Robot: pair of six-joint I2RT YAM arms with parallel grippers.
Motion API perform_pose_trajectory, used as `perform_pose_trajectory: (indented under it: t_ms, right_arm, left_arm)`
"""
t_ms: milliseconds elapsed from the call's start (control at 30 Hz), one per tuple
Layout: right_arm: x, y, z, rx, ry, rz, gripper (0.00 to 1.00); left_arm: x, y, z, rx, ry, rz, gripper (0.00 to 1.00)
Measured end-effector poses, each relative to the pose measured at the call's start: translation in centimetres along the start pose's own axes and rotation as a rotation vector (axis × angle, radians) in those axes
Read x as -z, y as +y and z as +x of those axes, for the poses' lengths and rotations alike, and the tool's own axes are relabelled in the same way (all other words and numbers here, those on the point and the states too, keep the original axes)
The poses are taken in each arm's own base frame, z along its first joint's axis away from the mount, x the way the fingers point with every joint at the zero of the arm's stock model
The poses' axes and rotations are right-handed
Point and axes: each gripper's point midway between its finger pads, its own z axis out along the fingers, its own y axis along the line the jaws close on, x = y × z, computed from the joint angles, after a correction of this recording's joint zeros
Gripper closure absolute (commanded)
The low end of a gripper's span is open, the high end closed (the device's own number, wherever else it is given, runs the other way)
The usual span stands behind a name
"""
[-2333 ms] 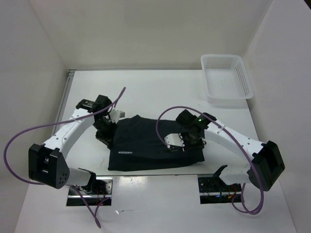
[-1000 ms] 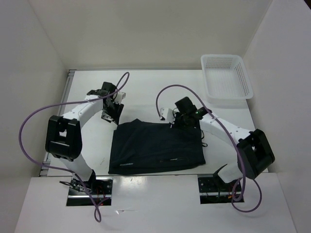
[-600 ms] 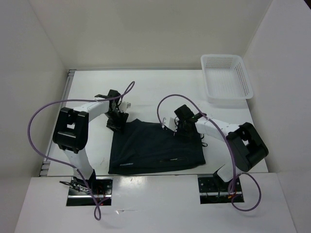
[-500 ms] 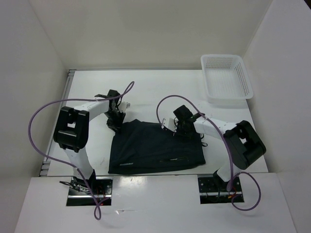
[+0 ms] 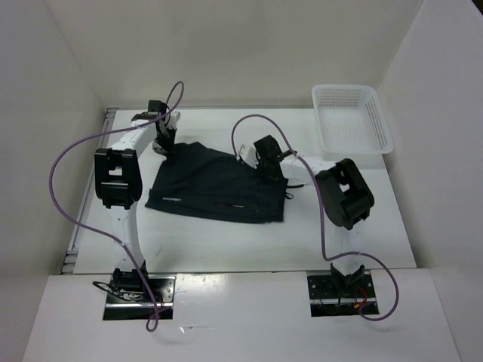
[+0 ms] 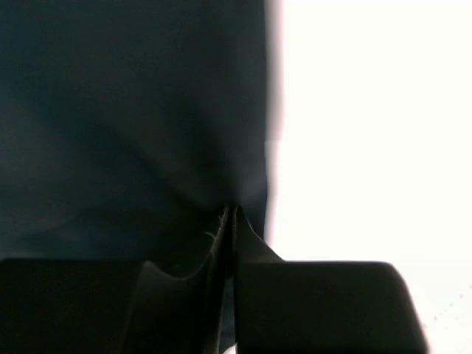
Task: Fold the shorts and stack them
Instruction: Fold the shorts
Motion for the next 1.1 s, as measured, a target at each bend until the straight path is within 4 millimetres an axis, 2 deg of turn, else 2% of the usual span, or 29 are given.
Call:
perform_pose_trajectory:
  t_ms: [33,100,133,267,333,367,433,533,633,733,833,900,967,1100]
  right_arm:
    - [-0.5,-1.4,-1.1,-0.026,-0.012,0.026,0.58]
    - [-1.4,-4.1,-3.4,-0.075,-0.045,0.076,0.44]
    - [-1.5,-5.5,-4.4,-0.098,-0.063,0.100,0.37]
    - [0.0,-9.8,-7.7,-0.180,-0.141,0.170,0.32]
    - [1.2,-11.0,-9.1,-0.211,-0.187,0.172,0.32]
    - [1.8,-11.0,-9.6,-0.218,-0.207,0.150,0.32]
    - [3.1,-9.8,-9.8,-0.220,-0.228,0.066,0.32]
    - [5.2,-6.8,-9.5,-0.199,-0.247,-0.079,0.33]
    - [6.5,-2.9,-7.6,-0.177,-0.218,-0.220,0.33]
    - [6.6,0.6,-5.2,-0.168,-0.160,-0.331,0.33]
    - [6.4,3.2,-3.4,-0.170,-0.107,-0.410,0.33]
    - [6.5,4.0,-2.9,-0.171,-0.094,-0.439,0.34]
    - [6.8,4.2,-2.8,-0.174,-0.092,-0.445,0.40]
    - [9.1,3.2,-3.7,-0.262,-0.135,-0.428,0.44]
  left_arm:
    - [0.0,1.0,-1.6,0.012,-0.036,-0.020,0.65]
    - [0.3,2.0,-3.4,0.019,-0.081,-0.043,0.49]
    - [0.5,2.2,-3.7,0.020,-0.091,-0.049,0.46]
    - [0.9,1.9,-2.9,0.015,-0.082,-0.056,0.37]
    - [1.5,1.7,-1.6,0.016,-0.055,-0.054,0.37]
    - [1.9,1.7,-1.2,0.019,-0.051,-0.054,0.37]
    - [3.4,2.2,-0.8,0.034,-0.054,-0.049,0.37]
    - [6.1,3.6,-0.4,0.069,-0.077,-0.055,0.37]
    - [7.8,4.8,1.3,0.107,-0.061,-0.060,0.35]
    - [7.7,5.2,3.6,0.141,-0.011,-0.035,0.35]
    - [7.0,4.9,6.0,0.171,0.053,0.012,0.35]
    - [6.6,4.3,7.3,0.184,0.088,0.047,0.35]
    - [6.3,3.7,8.4,0.193,0.119,0.077,0.35]
    - [6.4,2.7,9.5,0.208,0.145,0.128,0.34]
